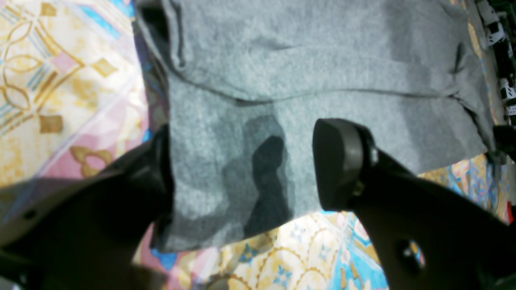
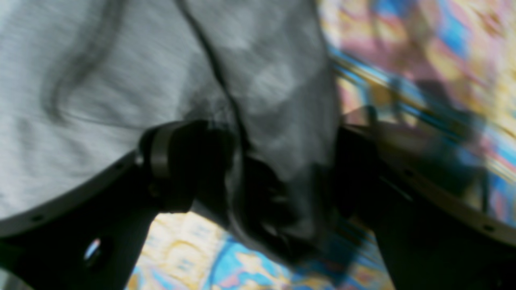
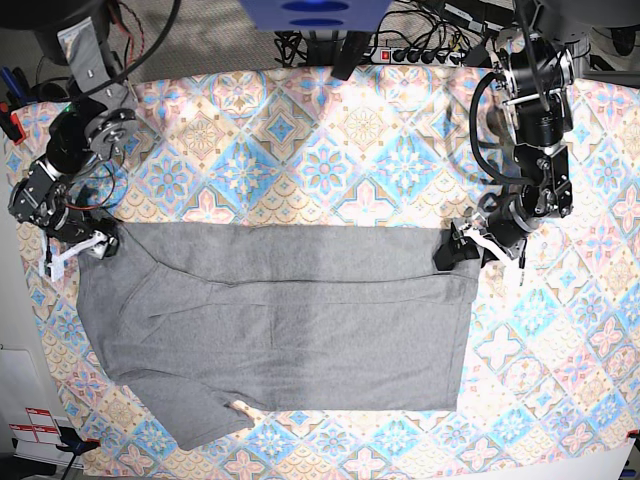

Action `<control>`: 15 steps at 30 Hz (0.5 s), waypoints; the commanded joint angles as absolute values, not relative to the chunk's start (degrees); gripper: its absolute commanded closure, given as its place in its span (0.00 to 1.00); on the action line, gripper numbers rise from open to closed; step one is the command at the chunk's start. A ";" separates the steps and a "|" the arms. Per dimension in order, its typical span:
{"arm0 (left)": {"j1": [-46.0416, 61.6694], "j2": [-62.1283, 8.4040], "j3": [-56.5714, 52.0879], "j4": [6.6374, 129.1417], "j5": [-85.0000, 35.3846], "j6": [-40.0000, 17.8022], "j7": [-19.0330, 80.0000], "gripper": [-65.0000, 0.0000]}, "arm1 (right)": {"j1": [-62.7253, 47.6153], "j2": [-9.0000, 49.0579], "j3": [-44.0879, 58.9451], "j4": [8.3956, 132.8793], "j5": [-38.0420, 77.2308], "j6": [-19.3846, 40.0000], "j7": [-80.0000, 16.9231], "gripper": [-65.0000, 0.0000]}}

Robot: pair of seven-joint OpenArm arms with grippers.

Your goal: Fold the T-shirt properly

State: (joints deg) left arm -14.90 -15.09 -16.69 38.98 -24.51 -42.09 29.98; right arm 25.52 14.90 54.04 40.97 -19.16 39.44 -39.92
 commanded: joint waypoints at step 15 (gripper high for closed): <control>-16.66 -15.78 -3.38 38.55 -21.41 -40.00 34.15 0.98 | 25.89 15.34 52.70 41.27 -20.00 40.00 -42.24 0.98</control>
State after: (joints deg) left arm -16.97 -15.05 -3.79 38.87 -23.94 -40.51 30.24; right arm 25.21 14.76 52.86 40.93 -19.42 39.83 -41.19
